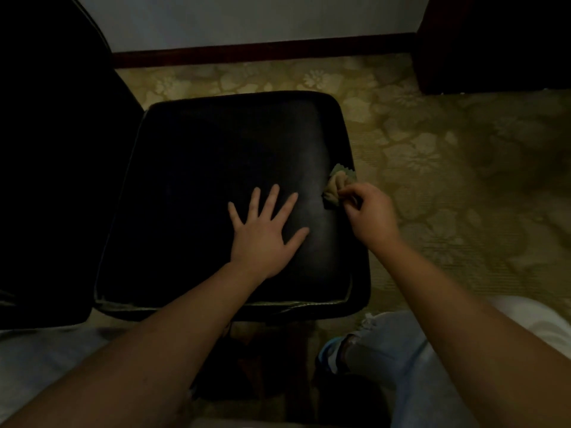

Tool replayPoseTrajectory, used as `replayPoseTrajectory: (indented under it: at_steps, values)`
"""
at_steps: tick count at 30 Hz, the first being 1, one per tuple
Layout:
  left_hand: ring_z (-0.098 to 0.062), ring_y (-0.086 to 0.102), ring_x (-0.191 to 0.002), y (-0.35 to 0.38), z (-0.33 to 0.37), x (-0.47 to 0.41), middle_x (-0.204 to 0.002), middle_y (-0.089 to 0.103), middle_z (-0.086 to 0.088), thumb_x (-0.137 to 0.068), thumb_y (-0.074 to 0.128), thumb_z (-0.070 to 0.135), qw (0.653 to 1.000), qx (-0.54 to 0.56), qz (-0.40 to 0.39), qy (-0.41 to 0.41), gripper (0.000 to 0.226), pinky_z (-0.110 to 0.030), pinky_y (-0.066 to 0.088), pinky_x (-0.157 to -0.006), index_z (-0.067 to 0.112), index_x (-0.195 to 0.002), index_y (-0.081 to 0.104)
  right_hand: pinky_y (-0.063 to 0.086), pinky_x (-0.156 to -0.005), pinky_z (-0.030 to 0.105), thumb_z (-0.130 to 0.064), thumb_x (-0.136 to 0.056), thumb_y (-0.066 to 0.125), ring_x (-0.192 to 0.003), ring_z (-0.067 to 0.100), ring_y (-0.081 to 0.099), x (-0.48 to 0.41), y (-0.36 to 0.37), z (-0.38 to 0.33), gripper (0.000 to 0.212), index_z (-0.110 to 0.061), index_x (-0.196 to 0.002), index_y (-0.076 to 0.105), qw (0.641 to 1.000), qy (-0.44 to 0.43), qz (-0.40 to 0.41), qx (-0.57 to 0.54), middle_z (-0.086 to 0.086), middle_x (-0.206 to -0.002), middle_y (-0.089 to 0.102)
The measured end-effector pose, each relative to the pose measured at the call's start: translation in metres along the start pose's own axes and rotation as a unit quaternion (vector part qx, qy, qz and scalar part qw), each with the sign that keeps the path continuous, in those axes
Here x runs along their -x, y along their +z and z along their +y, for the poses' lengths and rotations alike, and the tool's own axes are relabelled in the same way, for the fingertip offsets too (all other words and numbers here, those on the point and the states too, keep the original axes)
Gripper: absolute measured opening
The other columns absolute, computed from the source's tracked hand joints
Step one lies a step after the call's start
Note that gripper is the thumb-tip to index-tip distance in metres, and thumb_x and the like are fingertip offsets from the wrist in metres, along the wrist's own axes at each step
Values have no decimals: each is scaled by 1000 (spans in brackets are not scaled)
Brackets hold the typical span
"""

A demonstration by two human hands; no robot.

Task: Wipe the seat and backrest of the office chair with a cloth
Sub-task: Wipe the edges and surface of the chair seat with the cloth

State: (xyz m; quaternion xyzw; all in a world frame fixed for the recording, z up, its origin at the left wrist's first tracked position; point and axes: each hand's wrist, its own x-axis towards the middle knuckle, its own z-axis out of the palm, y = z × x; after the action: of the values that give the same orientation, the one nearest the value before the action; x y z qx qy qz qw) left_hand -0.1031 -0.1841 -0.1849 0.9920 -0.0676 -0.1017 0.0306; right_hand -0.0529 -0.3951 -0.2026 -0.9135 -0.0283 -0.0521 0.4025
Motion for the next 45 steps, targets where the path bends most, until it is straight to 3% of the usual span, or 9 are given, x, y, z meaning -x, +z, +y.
replayPoseTrajectory:
  at_steps: [2, 6, 8, 17, 20, 24, 29, 38, 45]
  values:
    - [-28, -9, -157, 4, 2, 1, -171, -8, 5, -94, 12, 74, 1000, 1, 3, -8, 74, -70, -3, -119, 45, -160, -3, 32, -72, -1, 2, -83, 66, -85, 9, 56, 16, -2, 1, 19, -7, -98, 74, 1000, -13, -6, 4, 5, -96, 66]
    - [-29, -9, -157, 6, 0, 1, -171, -8, 5, -92, 8, 75, 1000, 7, 13, -8, 75, -71, -2, -119, 45, -160, -2, 37, -75, 13, 1, -83, 66, -86, 10, 57, 41, -2, 1, 17, -8, -95, 73, 999, -35, -23, -5, 5, -96, 66]
    - [-29, -7, -157, 8, 0, 1, -172, -6, 5, -91, 7, 75, 1000, 12, 18, -4, 76, -71, -1, -119, 45, -160, -1, 35, -73, 12, 1, -83, 67, -84, 10, 56, 37, -6, 2, 16, -7, -95, 73, 999, -37, -23, 3, 8, -94, 67]
    - [-27, -7, -158, 10, -1, 0, -172, -4, 7, -87, 3, 78, 999, 20, 29, -7, 79, -70, -2, -119, 47, -159, 1, 38, -82, 15, -1, -86, 65, -96, 18, 62, 9, -8, 0, 22, -8, -105, 73, 999, 31, -16, 24, 9, -105, 68]
    - [-28, -6, -158, 13, -1, -1, -172, -3, 6, -87, 4, 78, 999, 26, 39, -7, 79, -70, -3, -119, 47, -159, 4, 36, -78, 13, 1, -84, 67, -90, 13, 60, 27, -7, -6, 21, -7, -101, 74, 1000, 11, -11, 18, 7, -100, 67]
    - [-28, -6, -158, 15, -3, 0, -172, -3, 6, -89, 5, 77, 999, 21, 44, -2, 77, -70, -3, -119, 46, -160, 4, 40, -84, 16, 0, -83, 66, -93, 15, 61, 52, 0, -10, 20, -9, -99, 74, 1000, -6, 10, 14, 5, -101, 67]
    - [-29, -3, -158, 14, -2, 0, -172, 1, 5, -89, 8, 77, 998, 25, 51, 0, 77, -70, -1, -119, 46, -160, 7, 36, -85, 9, 3, -83, 65, -95, 19, 64, 28, -3, -7, 23, -7, -102, 75, 999, -24, -2, 30, 7, -105, 70]
    - [-29, -8, -157, 16, 0, -4, -172, -5, 5, -88, 4, 77, 999, 23, 40, -9, 78, -71, -3, -118, 46, -159, 0, 49, -93, 27, -6, -90, 64, -102, 19, 64, 38, -3, -9, 22, -7, -110, 73, 997, -52, -28, 47, 6, -113, 68]
    - [-29, -5, -158, 15, -1, -1, -172, -2, 5, -89, 6, 77, 998, 26, 48, -1, 78, -71, -3, -119, 46, -160, 4, 48, -91, 27, -1, -87, 66, -99, 21, 66, 22, -10, -4, 20, -8, -103, 76, 993, -83, -67, 48, 6, -108, 70]
